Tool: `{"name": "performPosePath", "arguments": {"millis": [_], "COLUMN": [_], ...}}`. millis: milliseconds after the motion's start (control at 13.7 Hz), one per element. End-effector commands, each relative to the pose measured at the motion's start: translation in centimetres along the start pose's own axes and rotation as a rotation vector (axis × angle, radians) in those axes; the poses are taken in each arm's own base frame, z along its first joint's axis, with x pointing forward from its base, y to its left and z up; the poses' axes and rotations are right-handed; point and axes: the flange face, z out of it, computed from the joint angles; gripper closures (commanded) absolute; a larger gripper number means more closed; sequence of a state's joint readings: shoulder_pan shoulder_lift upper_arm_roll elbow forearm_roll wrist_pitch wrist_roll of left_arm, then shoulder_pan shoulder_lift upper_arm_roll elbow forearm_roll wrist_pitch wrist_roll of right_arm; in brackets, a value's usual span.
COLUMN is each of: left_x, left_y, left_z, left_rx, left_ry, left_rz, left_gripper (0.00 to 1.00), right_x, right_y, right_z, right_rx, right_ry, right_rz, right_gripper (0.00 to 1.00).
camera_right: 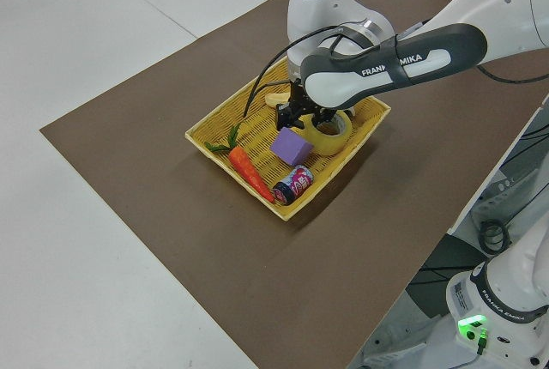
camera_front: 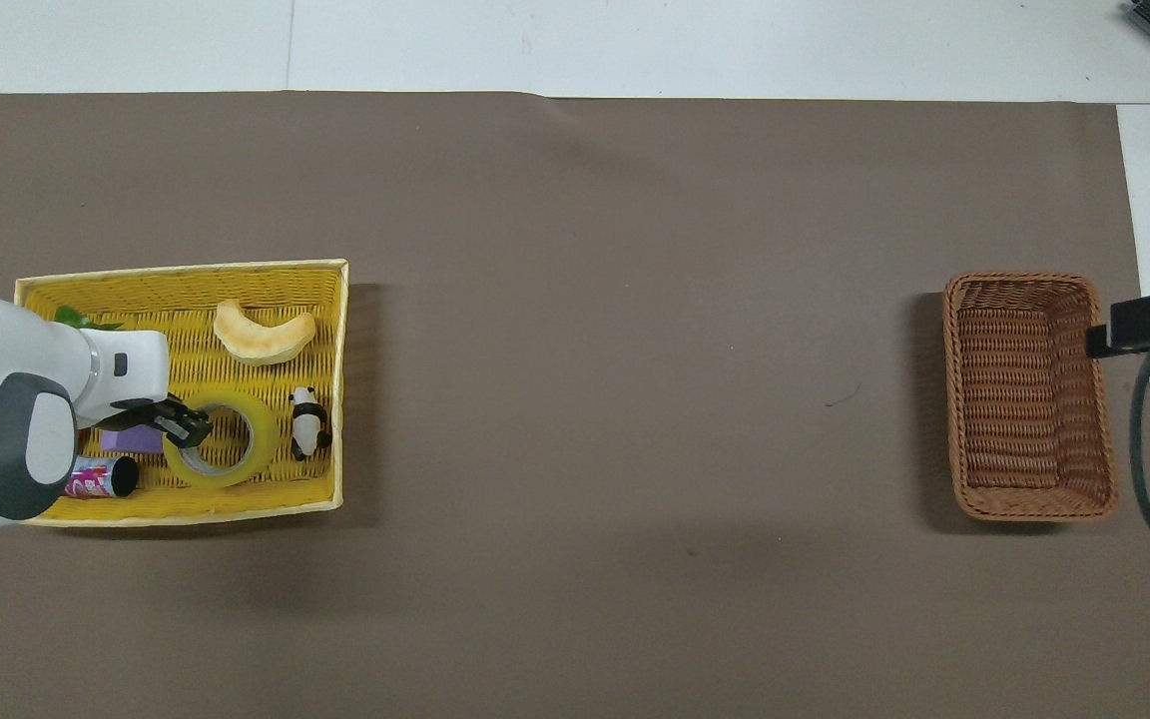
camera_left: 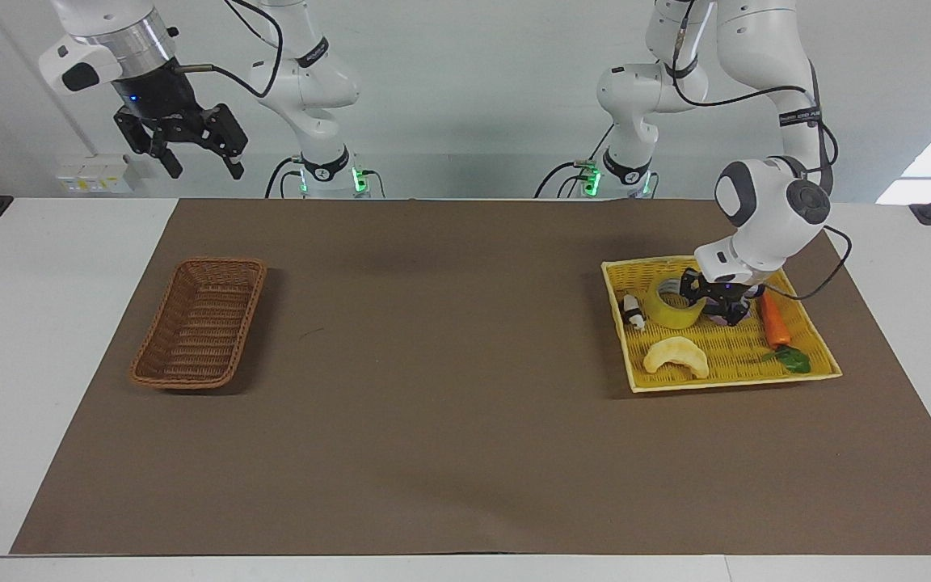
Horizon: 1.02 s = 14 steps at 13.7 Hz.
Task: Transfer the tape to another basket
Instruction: 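Grasp the tape roll rim with the left gripper and lift it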
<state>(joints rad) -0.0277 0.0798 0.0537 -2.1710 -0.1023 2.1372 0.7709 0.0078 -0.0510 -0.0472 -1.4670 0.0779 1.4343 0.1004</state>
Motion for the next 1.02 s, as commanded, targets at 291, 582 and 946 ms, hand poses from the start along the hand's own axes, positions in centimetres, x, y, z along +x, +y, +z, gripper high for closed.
{"name": "performPosePath", "arguments": {"millis": [291,582,946], "left_x": [1.4,2.6,5.7], "left_y": [-0.5,2.0,7.9], "left_z": [-10.8,-13.1,-13.5], "left_rx": [-0.043,-0.122,-0.302], "left_ry": [0.008,0.056,0.112], "left_rz": [-0.2,-0.329,-0.375], "left_gripper": [1.0,1.0,1.0], "right_x": [-0.5,-0.5,-0.5], "right_y": [0.1,0.1,0.1], "right_z": [-0.1,-0.1,0.0], "right_rx": [-0.007,-0.007,-0.007], "right_ry": [0.014,0.014,0.013], "right_rz": [-0.014,-0.014,-0.014], "right_gripper": [0.0,0.0,0.0]}}
